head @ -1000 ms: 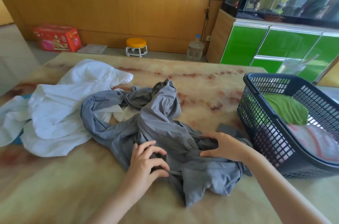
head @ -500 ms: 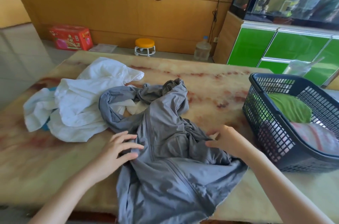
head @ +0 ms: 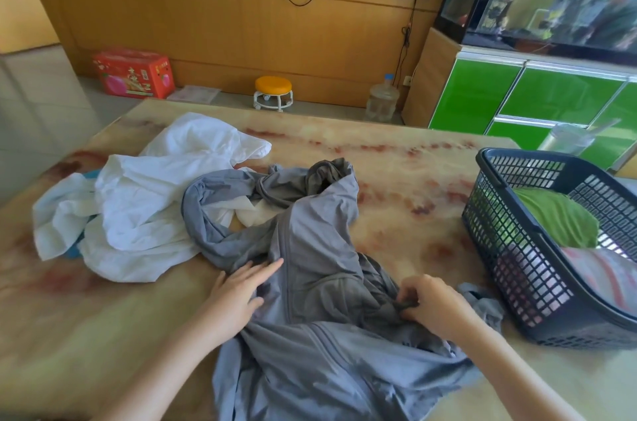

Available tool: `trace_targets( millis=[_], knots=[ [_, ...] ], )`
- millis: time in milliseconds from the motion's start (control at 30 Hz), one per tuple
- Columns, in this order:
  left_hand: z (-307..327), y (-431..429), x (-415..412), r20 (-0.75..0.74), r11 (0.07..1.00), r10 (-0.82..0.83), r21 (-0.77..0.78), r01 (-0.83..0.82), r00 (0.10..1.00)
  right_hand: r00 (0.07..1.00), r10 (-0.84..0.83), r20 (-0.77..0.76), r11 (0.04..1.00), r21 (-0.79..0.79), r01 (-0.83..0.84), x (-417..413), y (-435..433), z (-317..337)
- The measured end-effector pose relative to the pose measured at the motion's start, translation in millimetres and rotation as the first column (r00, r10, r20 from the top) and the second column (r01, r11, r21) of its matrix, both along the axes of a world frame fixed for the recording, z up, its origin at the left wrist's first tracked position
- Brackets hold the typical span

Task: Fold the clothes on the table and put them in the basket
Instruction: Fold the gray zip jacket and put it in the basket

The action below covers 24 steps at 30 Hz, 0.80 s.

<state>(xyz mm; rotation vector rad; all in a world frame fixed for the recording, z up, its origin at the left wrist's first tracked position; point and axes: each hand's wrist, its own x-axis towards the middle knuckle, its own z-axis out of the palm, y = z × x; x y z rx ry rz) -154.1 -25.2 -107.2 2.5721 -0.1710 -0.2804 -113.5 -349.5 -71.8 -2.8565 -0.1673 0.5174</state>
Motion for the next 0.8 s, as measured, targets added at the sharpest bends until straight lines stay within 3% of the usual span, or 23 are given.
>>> trace_targets(
  millis=[67,167,300,500,600,700,800],
  knots=[
    [-1.3,3.9,2.4,0.001,0.993,0.017,-0.119,-0.016,1.000,0.998,0.001,-0.070,1.000,0.027,0.001,4.0,-9.4,6.4],
    [2.9,2.4,11.6,0.103,0.946,0.147,-0.306,-0.109,0.984,0.992,-0.120,-0.027,0.959,0.256,0.123,23.3,-6.1,18.9],
    [11.6,-3.4,36.4,0.263,0.960,0.247,-0.200,-0.198,0.933,0.975,-0.222,-0.012,0.858,0.473,0.201,61.2,22.3,17.4],
    [15.3,-14.5,67.5,0.153,0.965,0.255,-0.107,-0.241,0.955,0.990,-0.122,-0.069,0.901,0.410,0.140,75.9,53.5,-3.9],
    [20.8,-25.2,71.9,0.161,0.954,0.279,-0.164,-0.253,0.947,0.972,-0.228,-0.058,0.844,0.486,0.227,73.1,38.3,3.5],
    [26.1,-34.6,73.7,0.211,0.946,0.309,-0.170,-0.277,0.927,0.896,-0.439,0.067,0.743,0.588,0.320,68.8,11.7,21.2],
    [23.5,-34.6,75.2,0.216,0.908,0.389,-0.257,-0.332,0.896,0.717,-0.613,0.332,0.726,0.595,0.345,65.6,-18.9,43.6]
  ],
)
